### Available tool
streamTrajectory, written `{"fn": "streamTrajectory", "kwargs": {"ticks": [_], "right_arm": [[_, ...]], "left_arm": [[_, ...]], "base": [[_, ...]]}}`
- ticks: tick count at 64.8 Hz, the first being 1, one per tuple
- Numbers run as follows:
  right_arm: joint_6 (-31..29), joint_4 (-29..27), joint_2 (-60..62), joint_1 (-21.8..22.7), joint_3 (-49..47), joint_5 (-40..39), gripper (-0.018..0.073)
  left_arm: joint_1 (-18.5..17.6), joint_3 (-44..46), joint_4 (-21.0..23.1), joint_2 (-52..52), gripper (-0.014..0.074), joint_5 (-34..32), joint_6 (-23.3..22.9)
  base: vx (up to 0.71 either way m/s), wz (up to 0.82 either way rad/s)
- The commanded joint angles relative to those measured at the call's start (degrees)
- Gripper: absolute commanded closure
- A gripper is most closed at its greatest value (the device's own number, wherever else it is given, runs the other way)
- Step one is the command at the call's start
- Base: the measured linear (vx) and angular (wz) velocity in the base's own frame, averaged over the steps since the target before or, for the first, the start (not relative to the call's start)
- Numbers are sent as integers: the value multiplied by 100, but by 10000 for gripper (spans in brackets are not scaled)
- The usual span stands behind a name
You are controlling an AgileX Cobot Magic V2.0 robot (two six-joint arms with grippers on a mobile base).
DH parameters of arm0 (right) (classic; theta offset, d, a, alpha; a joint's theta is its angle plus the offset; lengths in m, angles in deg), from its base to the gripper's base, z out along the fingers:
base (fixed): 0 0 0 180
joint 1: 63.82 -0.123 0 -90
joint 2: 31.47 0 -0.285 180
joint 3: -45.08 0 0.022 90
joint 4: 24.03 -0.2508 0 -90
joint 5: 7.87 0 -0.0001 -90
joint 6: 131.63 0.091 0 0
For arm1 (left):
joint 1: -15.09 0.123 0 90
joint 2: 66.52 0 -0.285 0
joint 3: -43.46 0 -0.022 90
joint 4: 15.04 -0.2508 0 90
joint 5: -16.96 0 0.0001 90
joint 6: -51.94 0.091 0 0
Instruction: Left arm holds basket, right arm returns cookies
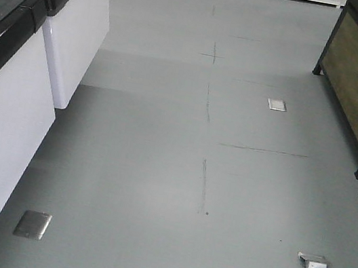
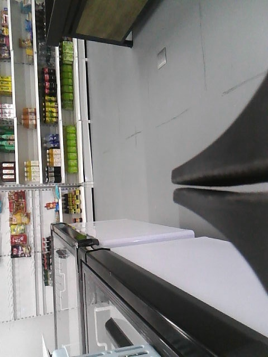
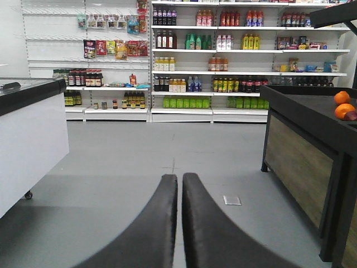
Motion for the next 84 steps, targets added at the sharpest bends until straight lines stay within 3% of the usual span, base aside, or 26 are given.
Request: {"fn": "streamTrajectory", "kwargs": {"ticks": [1, 84], "right_arm": [[-14, 37, 75, 0, 100, -438, 570], [-14, 37, 75, 0, 100, -438, 570]], "left_arm": [[-10, 176, 38, 99, 602, -383, -34], [-10, 176, 38, 99, 602, -383, -34]], "base": [[0, 0], [0, 0]]}}
